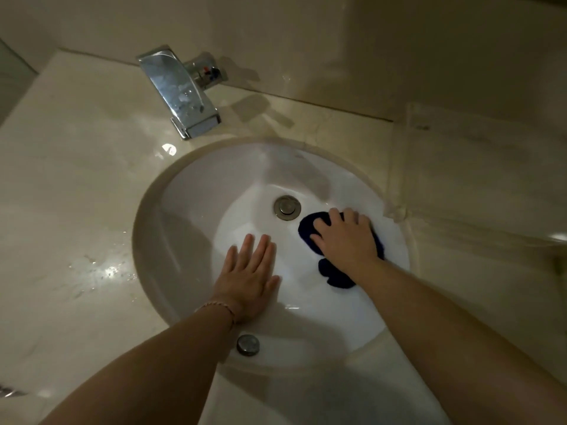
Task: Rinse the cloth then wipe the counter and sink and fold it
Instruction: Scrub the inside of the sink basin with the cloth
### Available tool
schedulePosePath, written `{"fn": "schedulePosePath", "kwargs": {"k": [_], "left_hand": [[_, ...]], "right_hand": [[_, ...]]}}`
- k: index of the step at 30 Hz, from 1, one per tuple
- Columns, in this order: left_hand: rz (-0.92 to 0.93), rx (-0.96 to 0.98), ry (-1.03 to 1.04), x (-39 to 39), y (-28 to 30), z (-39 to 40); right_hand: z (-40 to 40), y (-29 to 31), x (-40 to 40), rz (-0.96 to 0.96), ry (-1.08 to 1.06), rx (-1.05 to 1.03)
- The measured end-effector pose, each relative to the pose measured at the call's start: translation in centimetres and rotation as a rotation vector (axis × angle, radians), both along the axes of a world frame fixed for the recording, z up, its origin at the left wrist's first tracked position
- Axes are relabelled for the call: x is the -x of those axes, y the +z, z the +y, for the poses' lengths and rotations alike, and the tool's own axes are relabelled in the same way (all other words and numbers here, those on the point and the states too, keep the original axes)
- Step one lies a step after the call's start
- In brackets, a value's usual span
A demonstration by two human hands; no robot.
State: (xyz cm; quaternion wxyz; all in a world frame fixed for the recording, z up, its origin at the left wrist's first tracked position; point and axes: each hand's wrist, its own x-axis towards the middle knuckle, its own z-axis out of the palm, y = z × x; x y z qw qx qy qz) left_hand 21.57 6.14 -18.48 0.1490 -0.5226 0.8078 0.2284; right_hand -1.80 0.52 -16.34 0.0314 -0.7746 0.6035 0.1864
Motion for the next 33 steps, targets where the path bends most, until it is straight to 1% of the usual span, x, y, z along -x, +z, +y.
{"fn": "schedulePosePath", "kwargs": {"k": [2,5,7,10,13,15,17,20,23,25,28,33], "left_hand": [[-0.011,-0.005,0.000,0.0,0.0,0.1],[-0.014,-0.017,-0.017,0.0,-0.1,-0.1],[-0.012,-0.017,-0.016,0.0,-0.1,-0.1],[-0.016,0.000,-0.012,0.2,-0.1,-0.2],[-0.025,-0.010,-0.015,0.1,-0.1,0.0],[-0.019,-0.028,-0.007,0.0,-0.3,0.0],[-0.017,-0.030,-0.003,0.0,-0.4,-0.1],[-0.009,-0.044,-0.005,-0.1,0.0,-0.2],[0.005,-0.050,-0.004,-0.3,0.1,-0.4],[0.010,-0.043,0.000,-0.3,-0.1,-0.3],[0.008,-0.033,-0.002,-0.3,-0.3,-0.1],[-0.005,-0.025,-0.012,-0.1,-0.4,-0.2]], "right_hand": [[-0.5,-0.5,-0.3,0.022,-0.042,0.017],[0.4,-0.1,-0.3,0.049,-0.071,-0.044],[1.7,0.9,-0.3,0.006,-0.084,-0.107],[4.4,2.9,-0.6,-0.067,-0.003,-0.279],[6.6,4.9,-1.8,-0.120,0.076,-0.511],[7.3,5.5,-2.7,-0.140,0.112,-0.592],[7.6,5.4,-3.1,-0.168,0.113,-0.563],[7.0,4.7,-2.4,-0.162,0.051,-0.428],[5.1,3.9,-0.8,-0.014,0.026,-0.242],[4.1,3.6,-0.3,0.060,-0.004,-0.177],[4.2,3.1,-1.0,0.096,-0.048,-0.178],[6.3,3.6,-2.3,0.007,-0.064,-0.293]]}}
